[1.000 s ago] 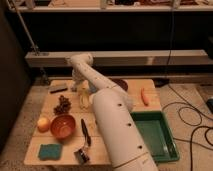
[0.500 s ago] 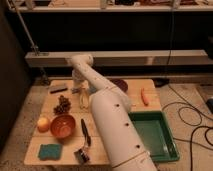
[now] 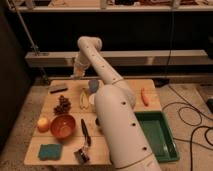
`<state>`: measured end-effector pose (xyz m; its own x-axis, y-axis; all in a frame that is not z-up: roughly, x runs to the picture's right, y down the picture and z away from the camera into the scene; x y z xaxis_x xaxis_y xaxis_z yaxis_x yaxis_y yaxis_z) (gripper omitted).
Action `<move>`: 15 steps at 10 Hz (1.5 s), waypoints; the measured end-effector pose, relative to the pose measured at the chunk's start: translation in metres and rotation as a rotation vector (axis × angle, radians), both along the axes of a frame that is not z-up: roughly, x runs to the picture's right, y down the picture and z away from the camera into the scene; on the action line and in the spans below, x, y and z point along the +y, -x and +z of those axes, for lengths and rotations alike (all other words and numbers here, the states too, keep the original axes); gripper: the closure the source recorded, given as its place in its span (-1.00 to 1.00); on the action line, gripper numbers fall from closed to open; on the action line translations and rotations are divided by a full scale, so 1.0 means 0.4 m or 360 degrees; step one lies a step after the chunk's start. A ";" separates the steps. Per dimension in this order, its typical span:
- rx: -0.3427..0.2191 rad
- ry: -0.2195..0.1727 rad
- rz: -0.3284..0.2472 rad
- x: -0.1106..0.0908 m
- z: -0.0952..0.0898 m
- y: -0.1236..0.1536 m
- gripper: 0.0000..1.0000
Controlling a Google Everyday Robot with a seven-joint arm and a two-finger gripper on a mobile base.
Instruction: Wipe tray with towel
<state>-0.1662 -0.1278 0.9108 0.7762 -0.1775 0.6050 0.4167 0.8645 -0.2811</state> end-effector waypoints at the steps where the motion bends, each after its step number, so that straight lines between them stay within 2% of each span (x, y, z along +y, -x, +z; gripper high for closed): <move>1: -0.0043 0.0000 0.0010 -0.024 -0.038 -0.023 1.00; 3: -0.0141 0.0023 0.0029 -0.070 -0.141 -0.136 1.00; 6: -0.0151 0.0022 -0.0024 -0.052 -0.247 -0.311 1.00; 11: -0.0108 0.0020 -0.0122 0.035 -0.329 -0.417 1.00; 13: -0.0033 0.0024 -0.0181 0.107 -0.360 -0.479 1.00; 15: 0.0003 0.0025 -0.0205 0.142 -0.373 -0.511 1.00</move>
